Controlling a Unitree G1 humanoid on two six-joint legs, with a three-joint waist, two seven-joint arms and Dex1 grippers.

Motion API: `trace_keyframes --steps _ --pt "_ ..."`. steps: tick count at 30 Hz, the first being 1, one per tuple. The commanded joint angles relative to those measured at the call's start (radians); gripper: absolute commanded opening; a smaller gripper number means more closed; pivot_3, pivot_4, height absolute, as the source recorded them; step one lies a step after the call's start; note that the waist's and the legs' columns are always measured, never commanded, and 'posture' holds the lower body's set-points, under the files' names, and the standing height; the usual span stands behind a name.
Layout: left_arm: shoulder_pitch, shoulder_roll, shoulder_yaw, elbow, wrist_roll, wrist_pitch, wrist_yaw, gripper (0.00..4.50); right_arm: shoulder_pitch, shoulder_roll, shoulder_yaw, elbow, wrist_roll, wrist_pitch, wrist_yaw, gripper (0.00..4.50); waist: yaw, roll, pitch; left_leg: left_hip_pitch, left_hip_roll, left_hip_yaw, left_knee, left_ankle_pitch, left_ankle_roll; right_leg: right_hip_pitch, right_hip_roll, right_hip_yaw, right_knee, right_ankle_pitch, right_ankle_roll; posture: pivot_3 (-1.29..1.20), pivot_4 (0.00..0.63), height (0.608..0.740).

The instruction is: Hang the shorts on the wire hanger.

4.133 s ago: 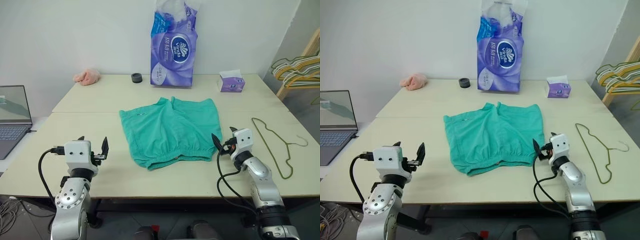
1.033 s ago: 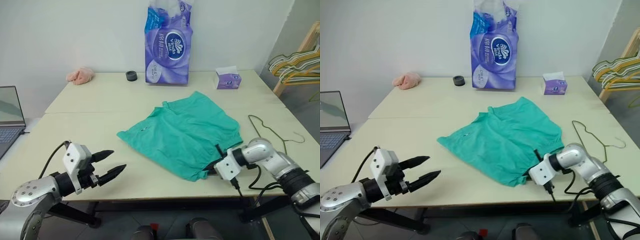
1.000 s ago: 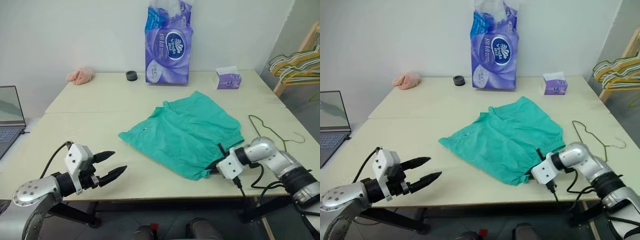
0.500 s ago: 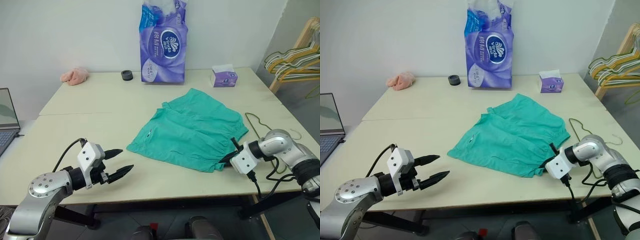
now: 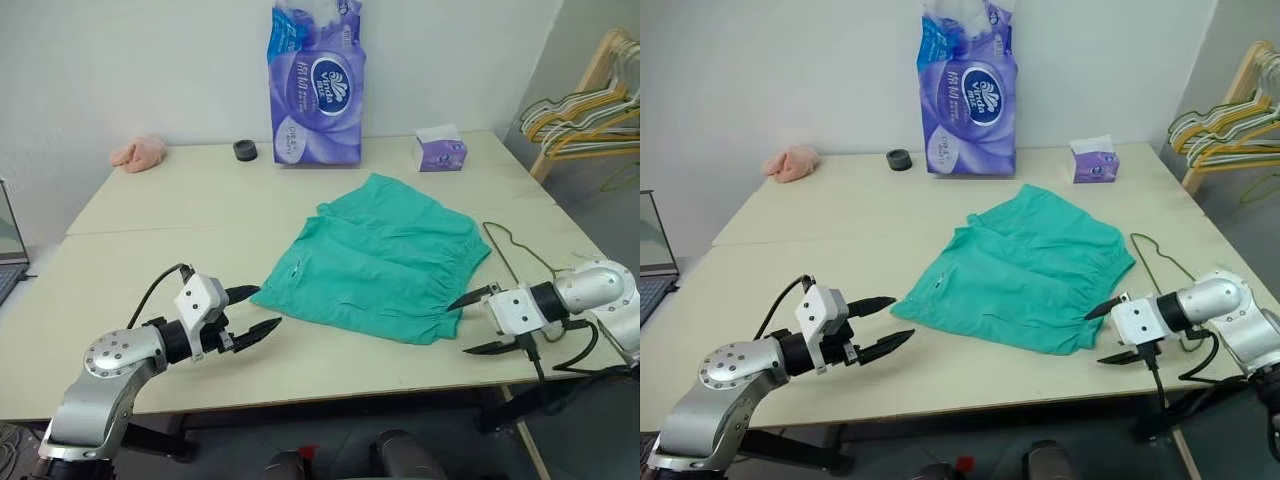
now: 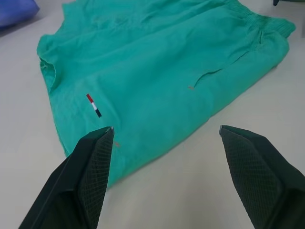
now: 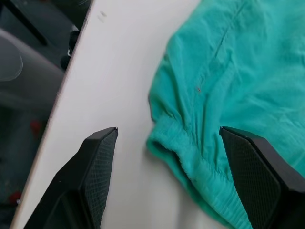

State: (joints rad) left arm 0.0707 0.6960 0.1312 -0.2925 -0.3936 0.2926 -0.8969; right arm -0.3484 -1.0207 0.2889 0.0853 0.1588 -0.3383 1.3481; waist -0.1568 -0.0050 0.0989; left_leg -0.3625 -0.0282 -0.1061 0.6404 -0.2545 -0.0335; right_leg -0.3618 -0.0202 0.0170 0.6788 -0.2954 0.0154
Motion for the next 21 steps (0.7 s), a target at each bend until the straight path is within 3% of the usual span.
trace_keyframes --steps 1,5,13,17,21 --pt "-0.012 -0.006 -0.005 -0.008 0.002 -0.023 -0.002 3.74 0.051 0.050 -0.030 -0.079 -0.095 -0.036 -0.123 3.70 -0.009 0.000 0.001 0.000 0.000 0.000 0.000 0.000 0.000 0.000 0.000 0.000 0.000 0.000 0.000 -0.28 0.056 0.740" --pt "-0.017 -0.011 -0.019 -0.002 0.008 -0.030 -0.002 3.74 0.102 0.124 -0.014 -0.045 -0.307 -0.099 -0.309 3.70 -0.014 -0.001 0.002 0.000 0.000 0.002 0.000 0.000 0.000 -0.001 0.000 0.002 0.001 0.000 0.001 -0.28 0.058 0.740" --pt "-0.019 -0.015 -0.025 0.007 0.015 -0.044 -0.006 3.74 0.114 0.210 0.004 -0.030 -0.402 0.000 -0.415 3.70 -0.034 -0.006 0.002 0.001 0.001 0.002 0.001 0.000 0.000 0.001 0.001 0.002 0.001 0.001 0.002 -0.27 0.058 0.740" --pt "-0.016 -0.018 -0.028 0.014 0.024 -0.054 -0.006 3.74 0.114 0.239 -0.010 -0.067 -0.355 0.103 -0.399 2.83 -0.038 -0.007 0.002 0.002 0.001 0.001 0.001 0.000 0.000 0.002 0.001 0.001 0.001 0.001 0.001 -0.27 0.058 0.740" --pt "-0.016 -0.022 -0.031 0.021 0.029 -0.062 -0.005 3.74 0.105 0.255 -0.015 -0.108 -0.327 0.152 -0.385 1.44 -0.037 -0.007 0.003 0.002 0.001 0.001 0.001 0.000 0.000 0.002 0.001 0.001 0.001 0.001 0.001 -0.27 0.060 0.740"
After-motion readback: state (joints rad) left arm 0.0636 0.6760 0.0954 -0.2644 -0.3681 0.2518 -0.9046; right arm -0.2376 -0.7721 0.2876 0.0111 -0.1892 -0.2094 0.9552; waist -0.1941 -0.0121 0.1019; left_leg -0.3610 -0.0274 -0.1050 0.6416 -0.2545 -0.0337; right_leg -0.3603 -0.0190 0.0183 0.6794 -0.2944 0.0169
